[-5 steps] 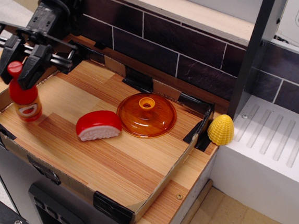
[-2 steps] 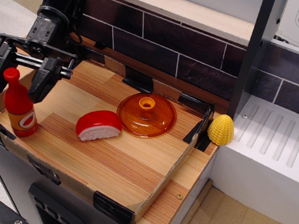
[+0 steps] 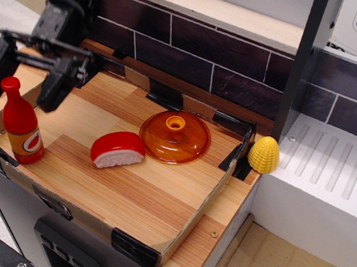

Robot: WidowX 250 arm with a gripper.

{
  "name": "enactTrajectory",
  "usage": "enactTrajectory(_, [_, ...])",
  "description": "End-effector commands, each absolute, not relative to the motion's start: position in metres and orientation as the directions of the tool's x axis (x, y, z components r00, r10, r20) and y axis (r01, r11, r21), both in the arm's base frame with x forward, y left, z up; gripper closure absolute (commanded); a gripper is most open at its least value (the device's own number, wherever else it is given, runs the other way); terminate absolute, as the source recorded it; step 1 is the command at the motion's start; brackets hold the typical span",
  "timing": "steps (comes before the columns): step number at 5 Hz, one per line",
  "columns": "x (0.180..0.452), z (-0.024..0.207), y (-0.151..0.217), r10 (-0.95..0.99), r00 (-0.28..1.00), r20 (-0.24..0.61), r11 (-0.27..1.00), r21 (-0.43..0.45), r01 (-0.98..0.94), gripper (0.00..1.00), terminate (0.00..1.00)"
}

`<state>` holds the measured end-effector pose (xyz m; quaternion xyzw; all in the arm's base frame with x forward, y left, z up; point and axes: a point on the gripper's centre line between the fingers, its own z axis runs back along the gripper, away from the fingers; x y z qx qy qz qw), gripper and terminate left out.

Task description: Upright hot sauce bottle

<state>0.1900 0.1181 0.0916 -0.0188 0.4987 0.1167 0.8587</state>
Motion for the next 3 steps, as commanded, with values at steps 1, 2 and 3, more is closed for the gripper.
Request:
enactTrajectory(1, [0.2054,0.1414,0.119,0.14,0.703,-0.697,0.988,0.051,-0.146,0.0,0.0])
enactTrajectory(2, [0.2054,0.1414,0.119,0.14,0.703,-0.697,0.988,0.051,-0.146,0.0,0.0])
enactTrajectory(3, [0.2054,0.1414,0.119,0.14,0.703,-0.697,0.988,0.051,-0.146,0.0,1.0])
